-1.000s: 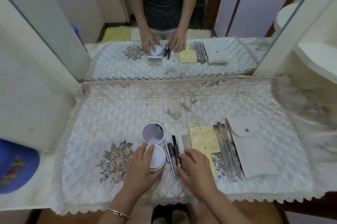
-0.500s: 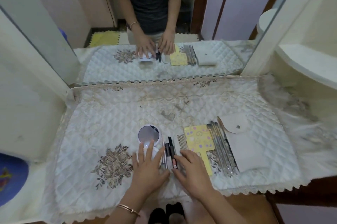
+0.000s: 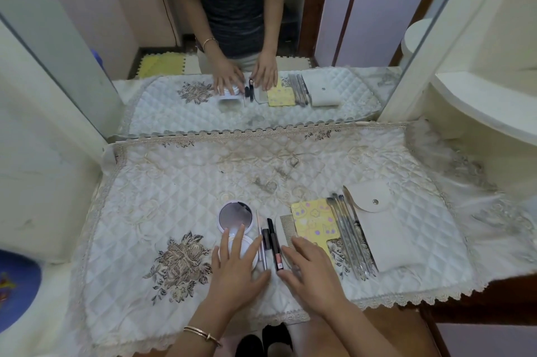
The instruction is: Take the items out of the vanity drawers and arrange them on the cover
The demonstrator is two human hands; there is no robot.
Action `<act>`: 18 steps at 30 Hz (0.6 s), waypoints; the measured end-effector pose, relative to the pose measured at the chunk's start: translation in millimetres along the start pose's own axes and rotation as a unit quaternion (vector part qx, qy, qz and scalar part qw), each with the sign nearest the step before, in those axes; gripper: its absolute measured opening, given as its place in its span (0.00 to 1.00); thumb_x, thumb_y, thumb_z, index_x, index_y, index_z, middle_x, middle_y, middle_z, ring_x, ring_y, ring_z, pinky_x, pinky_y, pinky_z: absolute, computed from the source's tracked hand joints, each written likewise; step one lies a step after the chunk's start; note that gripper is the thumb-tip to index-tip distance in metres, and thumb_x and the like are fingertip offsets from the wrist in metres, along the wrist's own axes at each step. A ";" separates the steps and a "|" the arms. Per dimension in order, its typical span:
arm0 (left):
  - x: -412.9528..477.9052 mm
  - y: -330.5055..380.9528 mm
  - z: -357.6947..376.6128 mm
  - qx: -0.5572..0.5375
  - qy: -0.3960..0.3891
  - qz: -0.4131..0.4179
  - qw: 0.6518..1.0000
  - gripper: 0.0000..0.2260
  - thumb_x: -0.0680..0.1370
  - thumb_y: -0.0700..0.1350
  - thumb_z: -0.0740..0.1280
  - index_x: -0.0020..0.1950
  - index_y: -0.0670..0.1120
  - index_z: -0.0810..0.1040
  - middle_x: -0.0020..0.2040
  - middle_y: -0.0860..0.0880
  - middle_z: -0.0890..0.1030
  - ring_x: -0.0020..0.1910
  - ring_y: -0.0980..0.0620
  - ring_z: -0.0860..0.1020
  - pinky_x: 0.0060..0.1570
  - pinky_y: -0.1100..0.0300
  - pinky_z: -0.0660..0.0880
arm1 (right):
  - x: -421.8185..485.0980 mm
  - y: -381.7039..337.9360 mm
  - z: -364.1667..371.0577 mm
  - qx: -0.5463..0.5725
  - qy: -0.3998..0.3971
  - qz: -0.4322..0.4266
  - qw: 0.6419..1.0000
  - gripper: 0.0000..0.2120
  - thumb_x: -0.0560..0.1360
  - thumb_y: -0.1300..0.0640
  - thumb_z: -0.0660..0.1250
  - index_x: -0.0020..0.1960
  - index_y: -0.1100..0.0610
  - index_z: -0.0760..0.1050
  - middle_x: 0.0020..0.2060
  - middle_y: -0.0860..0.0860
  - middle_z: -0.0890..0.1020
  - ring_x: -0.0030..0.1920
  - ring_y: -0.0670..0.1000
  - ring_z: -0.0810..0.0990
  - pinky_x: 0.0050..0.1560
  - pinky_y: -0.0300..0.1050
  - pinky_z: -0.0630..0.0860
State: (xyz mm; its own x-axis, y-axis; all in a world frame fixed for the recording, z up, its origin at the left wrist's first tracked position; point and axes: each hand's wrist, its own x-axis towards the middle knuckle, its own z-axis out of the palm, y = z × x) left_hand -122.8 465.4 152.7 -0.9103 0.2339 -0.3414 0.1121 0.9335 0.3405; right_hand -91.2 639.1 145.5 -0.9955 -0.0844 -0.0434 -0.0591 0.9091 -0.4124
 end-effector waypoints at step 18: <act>-9.9 -12.4 -18.6 -0.053 0.055 0.070 0.995 0.37 0.66 0.64 0.44 0.73 0.52 0.59 0.76 0.51 0.52 0.76 0.48 0.45 0.75 0.47 0.49 | 7.4 9.6 -28.8 0.053 -0.065 0.020 0.996 0.26 0.72 0.42 0.54 0.67 0.50 0.68 0.68 0.51 0.69 0.69 0.51 0.66 0.69 0.46 0.62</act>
State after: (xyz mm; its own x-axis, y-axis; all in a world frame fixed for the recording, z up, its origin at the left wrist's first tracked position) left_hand -122.6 446.4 168.2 -0.9272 0.3236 -0.1887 0.2036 0.8582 0.4713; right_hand -101.3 658.9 167.4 -0.9785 -0.1067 -0.1767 -0.0039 0.8657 -0.5006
